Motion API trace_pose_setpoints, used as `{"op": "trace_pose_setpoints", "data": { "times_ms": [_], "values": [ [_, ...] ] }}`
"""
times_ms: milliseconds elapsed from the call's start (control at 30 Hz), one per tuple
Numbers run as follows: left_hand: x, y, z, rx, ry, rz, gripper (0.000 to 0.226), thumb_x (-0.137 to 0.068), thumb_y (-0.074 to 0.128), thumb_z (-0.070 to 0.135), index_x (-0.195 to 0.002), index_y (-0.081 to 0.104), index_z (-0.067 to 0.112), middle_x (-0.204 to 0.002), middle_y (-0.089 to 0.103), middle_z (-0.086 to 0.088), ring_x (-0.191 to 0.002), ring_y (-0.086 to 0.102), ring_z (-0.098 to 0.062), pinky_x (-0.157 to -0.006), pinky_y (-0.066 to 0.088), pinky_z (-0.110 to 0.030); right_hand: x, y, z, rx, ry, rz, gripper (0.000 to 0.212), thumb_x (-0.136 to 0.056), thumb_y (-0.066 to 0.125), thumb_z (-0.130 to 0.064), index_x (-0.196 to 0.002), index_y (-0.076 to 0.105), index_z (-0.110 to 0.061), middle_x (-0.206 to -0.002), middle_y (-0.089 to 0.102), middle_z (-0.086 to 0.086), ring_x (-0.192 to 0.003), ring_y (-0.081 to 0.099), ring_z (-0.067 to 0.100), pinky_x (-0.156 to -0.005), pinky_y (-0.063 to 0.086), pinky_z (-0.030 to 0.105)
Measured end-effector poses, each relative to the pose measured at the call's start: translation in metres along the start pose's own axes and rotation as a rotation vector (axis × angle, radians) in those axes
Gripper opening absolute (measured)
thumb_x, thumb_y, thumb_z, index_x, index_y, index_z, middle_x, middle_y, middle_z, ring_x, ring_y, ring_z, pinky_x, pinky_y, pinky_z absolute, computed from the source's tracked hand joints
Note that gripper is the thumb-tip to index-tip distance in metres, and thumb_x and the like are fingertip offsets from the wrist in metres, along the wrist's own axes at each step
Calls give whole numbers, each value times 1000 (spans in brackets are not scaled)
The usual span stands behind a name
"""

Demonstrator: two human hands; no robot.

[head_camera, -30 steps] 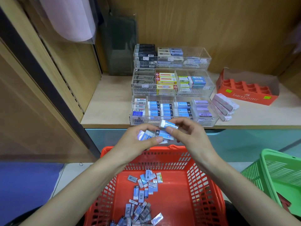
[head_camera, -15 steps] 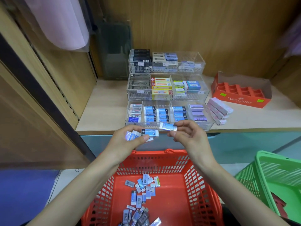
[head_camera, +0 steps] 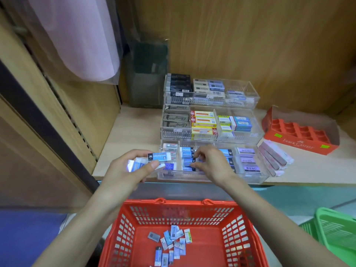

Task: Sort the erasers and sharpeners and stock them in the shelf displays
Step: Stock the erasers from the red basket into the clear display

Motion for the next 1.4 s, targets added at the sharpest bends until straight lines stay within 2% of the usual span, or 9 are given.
{"op": "trace_pose_setpoints", "data": {
  "times_ms": [167,300,433,500,567,633,900,1000,1400],
  "values": [
    [-5,-6,0,22,-12,15,12,-79,72,19,-90,69,24,-62,55,2,-50,43,-6,-40,31,-15,-14,12,0,96,82,-44,24,-76,75,-10,-96,62,-5,-91,67,15,-89,61,30,-69,42,30],
    [-4,-3,-3,1,-32,3,15,-80,71,19,-94,69,22,-60,55,3,-49,42,-6,-40,30,-16,-11,11,-1,16,111,-60,38,-77,73,-8,-95,40,-13,-91,65,18,-85,62,33,-65,43,34],
    [1,9,-2,-33,-56,-29,16,-79,72,23,-95,68,25,-60,55,5,-51,44,-6,-42,32,-15,5,-9,-16,96,10,9,26,-81,67,-8,-102,51,-11,-98,59,10,-91,56,30,-66,32,28],
    [3,16,-1,-46,-66,-52,16,-79,72,24,-94,68,28,-61,56,6,-52,45,-6,-43,34,-13,22,-21,-32,-159,-50,68,19,-85,62,-7,-102,57,-16,-95,57,2,-82,56,20,-66,37,24],
    [4,22,-1,-48,-66,-72,16,-80,72,23,-94,67,27,-62,56,7,-54,45,-7,-45,35,-11,44,-27,-51,-467,-119,2,27,-88,57,-4,-104,59,-25,-103,58,-4,-78,55,9,-66,41,15],
    [4,26,-2,-41,-66,-92,16,-81,71,20,-95,68,24,-62,57,9,-56,45,-9,-45,35,-10,60,-28,-64,-553,-217,-87,33,-87,59,-2,-108,60,-27,-111,54,-9,-83,56,2,-71,45,13],
    [5,34,-8,-42,-114,-116,17,-80,72,8,-92,69,20,-57,58,13,-46,48,2,-44,35,-8,60,-24,-40,-368,-188,86,21,-80,71,-7,-96,68,-20,-85,58,-12,-78,55,-2,-71,40,7],
    [2,26,-11,-68,-130,-53,17,-81,71,9,-93,69,20,-62,58,10,-45,47,2,-43,35,-8,44,-33,-14,-131,-67,204,21,-80,70,-8,-101,68,-9,-88,63,2,-74,55,7,-73,42,15],
    [-2,18,-6,-91,-112,-18,17,-82,69,7,-96,67,17,-70,61,5,-45,47,4,-43,36,-8,-4,0,-8,40,-41,-190,20,-75,77,-9,-89,63,-8,-64,49,-6,-67,49,17,-54,35,19]
  ]
}}
Point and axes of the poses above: each hand's wrist, its own x-axis away from the middle knuckle, its own y-axis out of the palm, z = x × y, the point moved 5 cm from there along -x, towards the middle knuckle
